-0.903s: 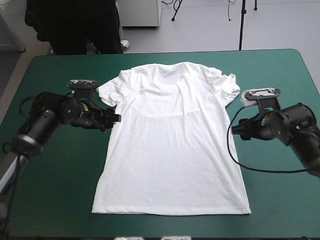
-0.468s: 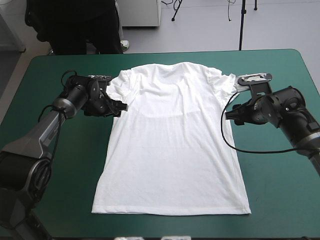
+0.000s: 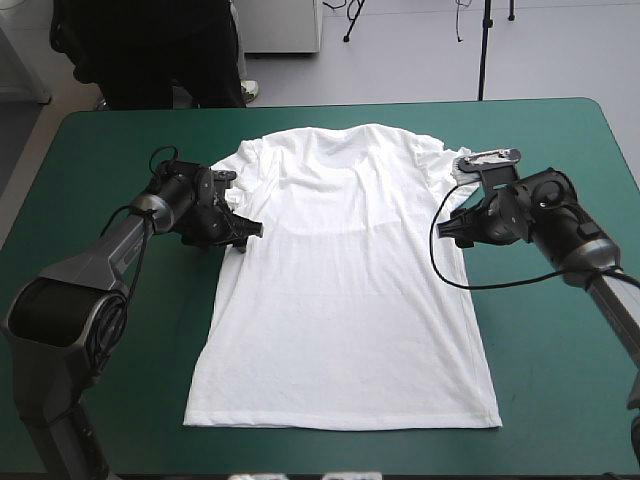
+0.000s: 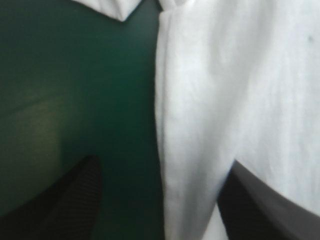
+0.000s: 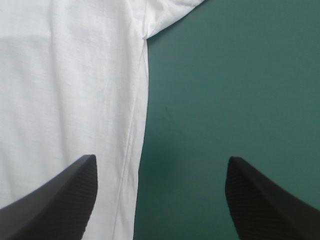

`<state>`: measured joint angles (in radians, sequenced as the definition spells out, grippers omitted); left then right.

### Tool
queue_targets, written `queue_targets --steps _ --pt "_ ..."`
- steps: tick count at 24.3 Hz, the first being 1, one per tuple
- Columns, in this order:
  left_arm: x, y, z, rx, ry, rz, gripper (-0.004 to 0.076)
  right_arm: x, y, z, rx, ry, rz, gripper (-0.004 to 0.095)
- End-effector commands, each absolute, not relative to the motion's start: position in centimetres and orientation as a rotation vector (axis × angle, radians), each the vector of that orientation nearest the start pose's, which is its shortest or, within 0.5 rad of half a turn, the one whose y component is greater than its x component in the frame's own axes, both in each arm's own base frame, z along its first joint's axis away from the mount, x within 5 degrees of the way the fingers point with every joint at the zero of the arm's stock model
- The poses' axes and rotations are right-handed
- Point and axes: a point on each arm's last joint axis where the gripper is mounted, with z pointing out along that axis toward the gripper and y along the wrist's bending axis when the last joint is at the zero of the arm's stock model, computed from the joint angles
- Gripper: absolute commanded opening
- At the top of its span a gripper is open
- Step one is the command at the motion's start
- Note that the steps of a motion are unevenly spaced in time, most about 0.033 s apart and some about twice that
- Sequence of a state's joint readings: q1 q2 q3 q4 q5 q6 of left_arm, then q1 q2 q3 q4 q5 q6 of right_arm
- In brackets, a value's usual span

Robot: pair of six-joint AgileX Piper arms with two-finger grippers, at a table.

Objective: Fold the cloth

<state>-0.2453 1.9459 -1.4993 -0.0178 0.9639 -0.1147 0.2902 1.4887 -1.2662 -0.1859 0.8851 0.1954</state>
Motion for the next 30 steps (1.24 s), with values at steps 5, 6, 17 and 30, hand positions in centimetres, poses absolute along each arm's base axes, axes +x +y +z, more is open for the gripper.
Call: queue_targets --steps 5,6,17,30 --pt "39.4 -10.4 23.6 0.174 2.817 -0.157 0.0135 33.4 8.6 31.0 -0.255 2.520 -0.052 0.0671" --pt "39.4 -10.4 23.6 0.184 2.812 -0.155 0.0102 33.8 8.8 30.7 -0.258 2.529 -0.054 0.0671" --pt "39.6 -10.5 23.3 0.189 2.806 -0.155 -0.0009 38.1 9.9 26.1 -0.273 2.629 -0.055 0.0671" --pt "39.7 -10.5 23.3 0.190 2.794 -0.152 -0.0009 39.3 10.6 20.9 -0.220 2.782 0.058 -0.0017"
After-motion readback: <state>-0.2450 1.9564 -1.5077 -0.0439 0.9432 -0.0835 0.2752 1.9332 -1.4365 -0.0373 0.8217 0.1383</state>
